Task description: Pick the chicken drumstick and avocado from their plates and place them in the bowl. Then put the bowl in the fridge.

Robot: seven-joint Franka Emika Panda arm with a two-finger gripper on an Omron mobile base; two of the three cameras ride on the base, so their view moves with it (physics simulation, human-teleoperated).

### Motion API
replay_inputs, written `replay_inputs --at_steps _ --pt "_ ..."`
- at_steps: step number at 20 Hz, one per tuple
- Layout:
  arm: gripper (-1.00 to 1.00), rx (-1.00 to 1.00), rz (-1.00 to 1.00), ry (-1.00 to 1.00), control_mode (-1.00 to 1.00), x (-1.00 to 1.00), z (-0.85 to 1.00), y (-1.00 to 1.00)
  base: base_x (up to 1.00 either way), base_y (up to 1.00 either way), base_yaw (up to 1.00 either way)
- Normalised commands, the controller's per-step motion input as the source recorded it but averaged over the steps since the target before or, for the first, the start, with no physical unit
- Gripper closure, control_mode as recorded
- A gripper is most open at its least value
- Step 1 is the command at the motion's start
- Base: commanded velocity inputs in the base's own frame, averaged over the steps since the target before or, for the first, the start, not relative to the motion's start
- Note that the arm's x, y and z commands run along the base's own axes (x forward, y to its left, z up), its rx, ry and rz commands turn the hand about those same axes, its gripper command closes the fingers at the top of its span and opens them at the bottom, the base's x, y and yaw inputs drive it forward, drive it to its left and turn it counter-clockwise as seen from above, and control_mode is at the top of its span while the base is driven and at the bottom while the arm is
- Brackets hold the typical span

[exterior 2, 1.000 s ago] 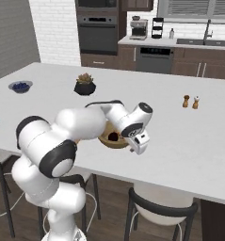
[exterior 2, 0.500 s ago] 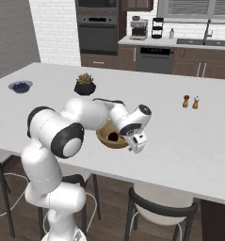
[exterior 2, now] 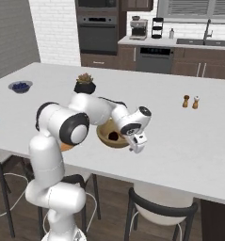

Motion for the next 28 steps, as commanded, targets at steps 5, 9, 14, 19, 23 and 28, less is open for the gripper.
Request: replay_inputs --at_steps 5,9,14,19,23,28 --pt "1.0 0.0 -0.01 0.04 -1.0 0.29 -0.14 0.15 0.0 0.0 0.0" --pt "1.0 0.0 -0.01 0.02 -1.0 0.31 -0.02 0.23 0.0 0.0 0.0" --pt "1.0 0.0 -0.03 0.04 -1.0 0.26 0.0 0.27 0.0 0.0 0.0" --pt "1.0 0.0 -0.04 -0.19 -1.0 -0.61 0.48 0.09 0.0 0.0 0.0" --pt "1.0 0.0 -0.02 -0.28 -1.0 -1.0 0.92 0.18 0.0 0.0 0.0" --pt "1.0 -0.03 -0.07 -0.06 -1.0 -1.0 1.0 0.12 0.0 0.0 0.0"
